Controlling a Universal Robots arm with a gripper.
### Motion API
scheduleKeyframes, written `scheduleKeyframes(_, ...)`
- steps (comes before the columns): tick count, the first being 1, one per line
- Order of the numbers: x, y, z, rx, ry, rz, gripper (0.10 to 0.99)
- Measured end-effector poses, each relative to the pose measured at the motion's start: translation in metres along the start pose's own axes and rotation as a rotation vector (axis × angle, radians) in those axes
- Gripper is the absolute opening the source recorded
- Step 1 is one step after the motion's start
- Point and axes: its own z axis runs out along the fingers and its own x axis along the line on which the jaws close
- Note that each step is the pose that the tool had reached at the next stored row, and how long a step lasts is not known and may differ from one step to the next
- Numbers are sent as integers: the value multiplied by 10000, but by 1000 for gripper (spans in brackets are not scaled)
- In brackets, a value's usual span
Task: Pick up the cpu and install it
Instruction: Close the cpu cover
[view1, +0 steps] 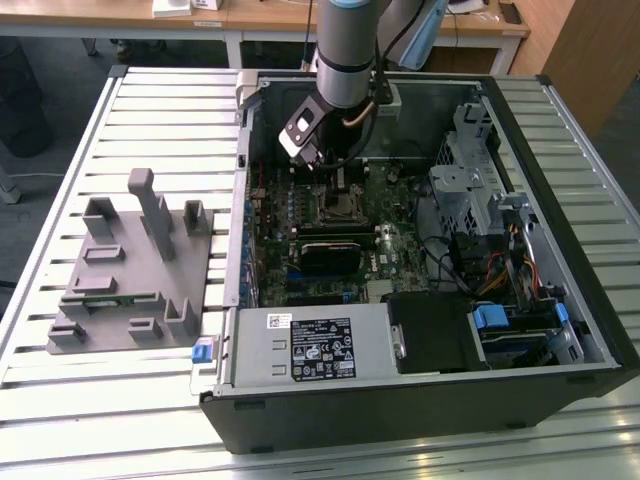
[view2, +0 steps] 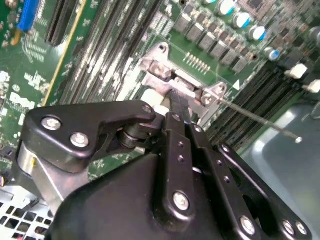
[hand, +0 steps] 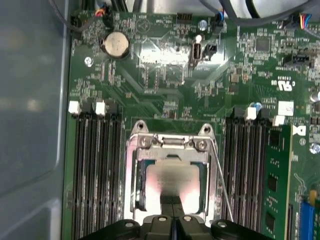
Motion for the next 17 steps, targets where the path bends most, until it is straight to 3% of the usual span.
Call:
scheduleKeyframes(8,-2,74,-7,1,-1,0,106)
scheduleKeyframes(14,-1,79,-123,6,-1,0,106)
scheduleKeyframes(17,-1,89,-131,6,1,-1,106)
